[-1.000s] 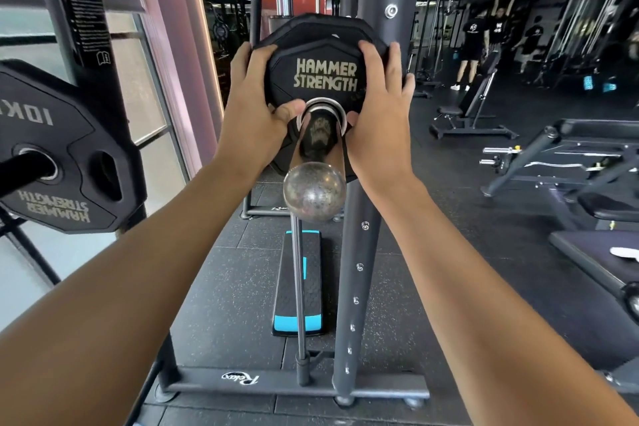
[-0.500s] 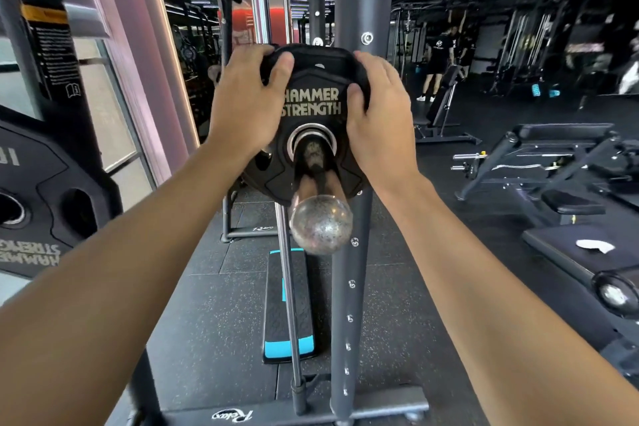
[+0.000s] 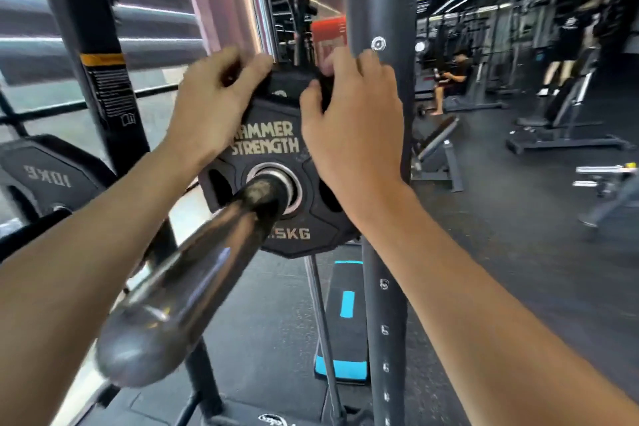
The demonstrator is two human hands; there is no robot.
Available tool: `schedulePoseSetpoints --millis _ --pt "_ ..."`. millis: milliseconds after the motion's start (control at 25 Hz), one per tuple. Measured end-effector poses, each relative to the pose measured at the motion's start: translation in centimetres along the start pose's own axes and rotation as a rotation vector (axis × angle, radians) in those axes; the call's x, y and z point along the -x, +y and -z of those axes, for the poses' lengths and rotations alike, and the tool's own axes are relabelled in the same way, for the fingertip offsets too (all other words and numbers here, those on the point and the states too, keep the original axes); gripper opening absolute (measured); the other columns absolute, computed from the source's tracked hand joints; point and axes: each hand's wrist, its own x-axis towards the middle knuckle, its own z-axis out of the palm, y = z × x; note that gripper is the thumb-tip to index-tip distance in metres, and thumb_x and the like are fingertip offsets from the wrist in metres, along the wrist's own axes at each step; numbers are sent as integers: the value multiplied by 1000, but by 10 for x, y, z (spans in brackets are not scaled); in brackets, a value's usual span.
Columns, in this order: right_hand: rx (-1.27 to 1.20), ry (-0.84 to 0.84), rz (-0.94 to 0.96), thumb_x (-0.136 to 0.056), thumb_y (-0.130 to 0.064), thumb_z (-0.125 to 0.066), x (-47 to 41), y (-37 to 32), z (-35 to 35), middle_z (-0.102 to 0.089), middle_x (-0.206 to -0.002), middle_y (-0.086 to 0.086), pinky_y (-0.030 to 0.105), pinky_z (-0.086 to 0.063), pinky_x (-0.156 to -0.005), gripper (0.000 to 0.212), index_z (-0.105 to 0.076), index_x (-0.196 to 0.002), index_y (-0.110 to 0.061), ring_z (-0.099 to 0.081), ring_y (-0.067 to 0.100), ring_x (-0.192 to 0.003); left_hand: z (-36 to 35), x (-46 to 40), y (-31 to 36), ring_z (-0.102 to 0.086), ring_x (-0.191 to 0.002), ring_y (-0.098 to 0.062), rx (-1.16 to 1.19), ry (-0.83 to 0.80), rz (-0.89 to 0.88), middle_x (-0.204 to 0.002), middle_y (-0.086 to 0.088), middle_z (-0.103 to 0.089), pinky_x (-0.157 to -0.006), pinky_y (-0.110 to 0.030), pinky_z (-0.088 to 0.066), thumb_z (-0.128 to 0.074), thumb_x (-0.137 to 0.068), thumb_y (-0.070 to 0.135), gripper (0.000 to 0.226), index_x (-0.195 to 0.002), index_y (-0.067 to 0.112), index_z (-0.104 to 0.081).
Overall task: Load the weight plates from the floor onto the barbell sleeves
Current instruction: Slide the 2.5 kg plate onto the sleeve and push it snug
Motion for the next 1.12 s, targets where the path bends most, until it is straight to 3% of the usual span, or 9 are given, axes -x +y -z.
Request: schedulePoseSetpoints --millis 120,200,360,520,680,840,960,1040,1120 --pt "-29 22 46 -93 -24 -50 -9 4 5 -62 -97 11 36 -42 -66 25 -66 -106 -11 -57 29 -90 4 0 10 -58 -66 1 43 -78 95 -68 15 -64 -66 -20 -44 -54 -100 39 32 -80 17 -66" --pt "-41 15 56 -91 -23 -50 -12 5 6 -63 -92 13 38 -44 -63 25 -67 -103 -10 -59 31 -86 6 -1 14 -61 -70 0 84 -103 143 -76 10 -65 -70 -16 -46 -52 -103 29 31 -90 5 -66" --pt "-108 14 37 -89 -25 -50 -15 5 8 -62 -87 15 37 -38 -59 27 -68 -101 -8 -60 35 -81 6 1 21 -54 -78 -16 97 -152 122 -84 -10 -55 -75 -31 -42 -47 -105 31 46 -93 -13 -53" --pt "-147 -8 67 -87 -26 -53 -14 8 23 -61 -78 11 32 -32 -55 21 -66 -92 -10 -54 31 -66 6 4 35 -50 -67 -5 53 -171 68 -75 -7 -50 -62 -16 -40 -43 -106 17 35 -84 -8 -52" --pt "-508 -164 -21 -86 -22 -58 -25 43 24 -59 -58 -1 40 -49 -58 14 -65 -75 -17 -53 29 -54 13 10 41 -53 -65 -3 70 -206 59 -67 7 -55 -63 -14 -41 -44 -104 12 30 -78 4 -57" --pt "-575 -70 -36 -83 -7 -65 -34 76 -1 -67 -81 -5 43 -54 -72 12 -72 -86 -16 -64 17 -76 19 13 40 -60 -73 -10 66 -225 49 -75 1 -64 -68 -17 -46 -47 -100 23 28 -84 8 -66" --pt "-677 -107 -4 -90 -10 -63 -30 80 -20 -71 -93 -2 39 -54 -80 12 -73 -97 -11 -67 16 -86 35 -3 29 -67 -82 -14 166 -115 246 -87 0 -74 -81 -28 -48 -58 -88 40 28 -83 19 -76" --pt "-736 -164 24 -90 -18 -69 -28 81 -30 -72 -103 1 35 -53 -89 21 -70 -109 -9 -67 16 -97 45 -19 19 -68 -105 -18 110 -181 304 -105 0 -76 -98 -35 -47 -74 -84 31 17 -97 21 -77" --pt "-681 -250 93 -83 -23 -77 -26 84 -37 -68 -115 0 21 -45 -98 44 -65 -124 -12 -60 15 -110 47 -33 14 -66 -116 -16 61 -385 402 -118 2 -74 -104 -31 -50 -69 -81 10 35 -114 22 -73"
